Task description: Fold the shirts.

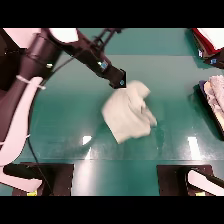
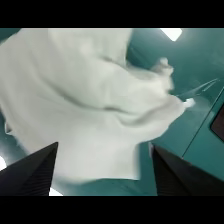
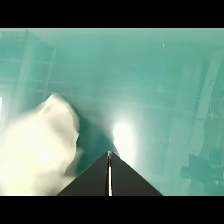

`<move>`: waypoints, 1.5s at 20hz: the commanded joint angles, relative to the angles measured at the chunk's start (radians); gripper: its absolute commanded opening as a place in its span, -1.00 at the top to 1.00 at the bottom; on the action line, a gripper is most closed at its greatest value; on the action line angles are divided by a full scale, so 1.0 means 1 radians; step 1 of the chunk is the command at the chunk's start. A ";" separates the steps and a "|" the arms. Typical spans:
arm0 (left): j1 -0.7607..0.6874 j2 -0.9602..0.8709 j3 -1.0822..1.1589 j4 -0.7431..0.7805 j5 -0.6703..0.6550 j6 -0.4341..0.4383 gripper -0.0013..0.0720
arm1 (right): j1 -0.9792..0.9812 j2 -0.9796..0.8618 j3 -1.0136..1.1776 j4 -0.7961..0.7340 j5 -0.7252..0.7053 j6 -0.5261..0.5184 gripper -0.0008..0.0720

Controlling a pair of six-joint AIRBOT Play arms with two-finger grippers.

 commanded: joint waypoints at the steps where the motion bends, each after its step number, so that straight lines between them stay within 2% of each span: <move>1: 0.061 -0.063 0.002 -0.027 -0.080 0.007 -0.85 | 0.001 0.001 0.001 -0.001 0.008 0.000 0.93; 3: 0.132 -0.045 -0.011 -0.027 -0.182 -0.021 -0.85 | 0.001 0.001 0.001 -0.001 0.008 0.000 0.94; 6: 0.174 0.024 -0.183 -0.031 -0.167 -0.039 -0.85 | 0.001 0.001 0.001 -0.001 0.008 0.000 0.93; 8: 0.149 0.101 -0.403 -0.050 -0.054 -0.039 -0.85 | 0.001 0.001 0.001 -0.001 0.007 0.000 0.93; 11: 0.068 0.217 -0.780 -0.103 0.190 -0.052 -0.85 | 0.001 0.001 0.001 -0.001 0.006 0.000 0.93; 15: -0.055 0.246 -1.061 -0.254 0.410 -0.069 -0.85 | 0.001 0.001 0.001 0.000 -0.002 0.000 0.93; 19: -0.193 0.244 -1.126 -0.298 0.587 -0.069 -0.85 | 0.001 0.001 0.001 0.000 0.001 0.000 0.94; 23: -0.261 0.207 -1.126 -0.317 0.623 -0.098 -0.85 | 0.001 0.001 0.001 0.000 0.009 0.000 0.93; 27: -0.266 0.190 -1.124 -0.428 0.683 -0.088 -0.84 | 0.001 0.001 0.001 0.000 0.018 0.000 0.93; 28: -0.266 0.190 -1.117 -0.433 0.698 -0.088 -0.50 | 0.001 0.001 0.001 0.000 0.020 0.000 0.93; 29: -0.265 0.190 -1.104 -0.428 0.697 -0.087 0.30 | 0.001 0.001 0.001 0.000 0.020 0.000 0.93; 30: -0.264 0.190 -1.087 -0.420 0.695 -0.084 0.89 | 0.001 0.001 0.001 0.000 0.020 0.000 0.93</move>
